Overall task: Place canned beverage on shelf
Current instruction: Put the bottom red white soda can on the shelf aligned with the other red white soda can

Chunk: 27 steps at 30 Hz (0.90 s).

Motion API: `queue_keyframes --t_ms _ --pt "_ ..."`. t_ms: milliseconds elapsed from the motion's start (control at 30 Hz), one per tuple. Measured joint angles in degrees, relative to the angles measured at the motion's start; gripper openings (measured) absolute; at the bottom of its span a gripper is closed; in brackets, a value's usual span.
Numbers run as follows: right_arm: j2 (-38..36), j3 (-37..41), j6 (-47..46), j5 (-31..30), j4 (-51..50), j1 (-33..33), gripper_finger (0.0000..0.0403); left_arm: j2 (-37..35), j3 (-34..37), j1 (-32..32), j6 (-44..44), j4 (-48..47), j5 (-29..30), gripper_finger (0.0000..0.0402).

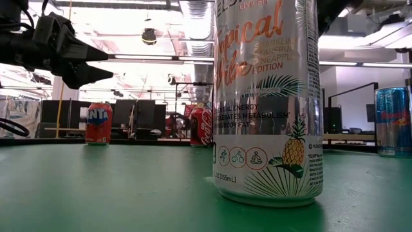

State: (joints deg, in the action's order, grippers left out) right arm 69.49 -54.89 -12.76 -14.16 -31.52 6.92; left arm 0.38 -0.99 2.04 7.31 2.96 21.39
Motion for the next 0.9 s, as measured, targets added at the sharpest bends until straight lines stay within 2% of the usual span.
queue_keyframes --t_ms 533,900 --pt "2.1 0.0 3.8 0.6 1.1 0.4 0.0298 0.0 0.0 0.0 0.0 0.0 0.0 0.0377" --pt "3.1 0.1 3.8 1.7 0.6 0.9 0.037 0.0 0.0 0.0 0.0 0.0 0.0 0.0377"
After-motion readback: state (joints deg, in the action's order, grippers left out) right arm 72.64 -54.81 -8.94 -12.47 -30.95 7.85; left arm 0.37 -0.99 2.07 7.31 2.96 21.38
